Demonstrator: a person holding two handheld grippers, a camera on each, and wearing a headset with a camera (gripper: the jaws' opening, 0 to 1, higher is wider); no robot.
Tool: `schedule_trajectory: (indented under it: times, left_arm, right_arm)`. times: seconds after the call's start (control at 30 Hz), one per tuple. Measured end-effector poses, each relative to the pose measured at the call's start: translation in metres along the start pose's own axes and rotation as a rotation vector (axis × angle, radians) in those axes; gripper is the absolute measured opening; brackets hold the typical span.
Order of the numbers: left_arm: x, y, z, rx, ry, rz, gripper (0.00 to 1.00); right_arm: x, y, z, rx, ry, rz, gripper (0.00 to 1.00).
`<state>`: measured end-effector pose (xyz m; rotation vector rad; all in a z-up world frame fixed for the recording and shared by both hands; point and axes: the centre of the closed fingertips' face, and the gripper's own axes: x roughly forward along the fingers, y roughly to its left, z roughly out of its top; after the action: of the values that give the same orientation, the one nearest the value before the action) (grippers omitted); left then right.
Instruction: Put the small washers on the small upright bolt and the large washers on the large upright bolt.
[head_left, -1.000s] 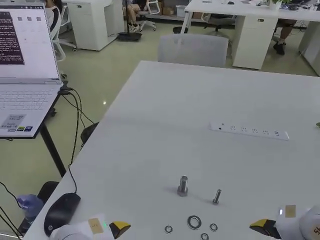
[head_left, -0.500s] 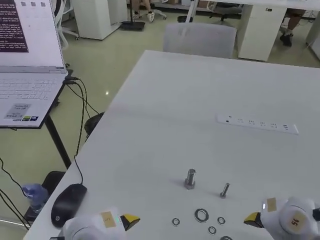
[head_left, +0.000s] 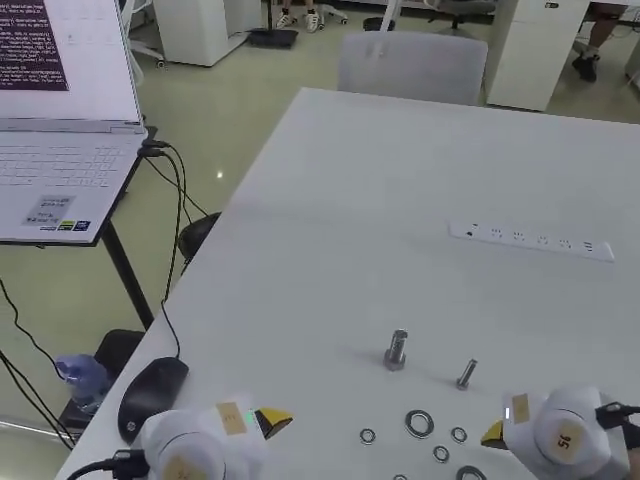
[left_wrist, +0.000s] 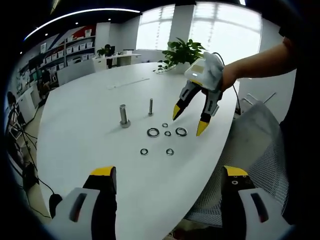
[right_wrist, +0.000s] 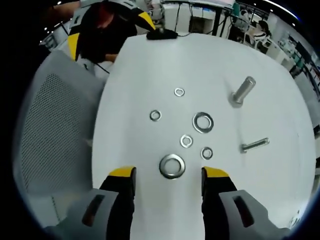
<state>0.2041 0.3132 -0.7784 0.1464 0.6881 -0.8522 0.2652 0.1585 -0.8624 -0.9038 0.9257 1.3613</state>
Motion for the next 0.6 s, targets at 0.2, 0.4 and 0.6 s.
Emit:
schedule_trajectory:
  times: [0.2, 0.4, 0.6]
  left_arm:
    - [0.001, -0.001, -0.003, 0.012, 0.013, -0.009, 0.85]
    - [0.001, -0.001, -0.006, 0.023, 0.028, -0.016, 0.83]
    - [-0.001, 0.002, -0.005, 0.022, 0.025, -0.019, 0.81]
  right_arm:
    - [0.005, -0.001, -0.004, -0.037, 0.034, 0.010, 0.51]
    - [0.008, -0.002, -0.006, -0.070, 0.063, 0.014, 0.49]
    - [0.013, -0.001, -0.011, -0.095, 0.099, 0.016, 0.46]
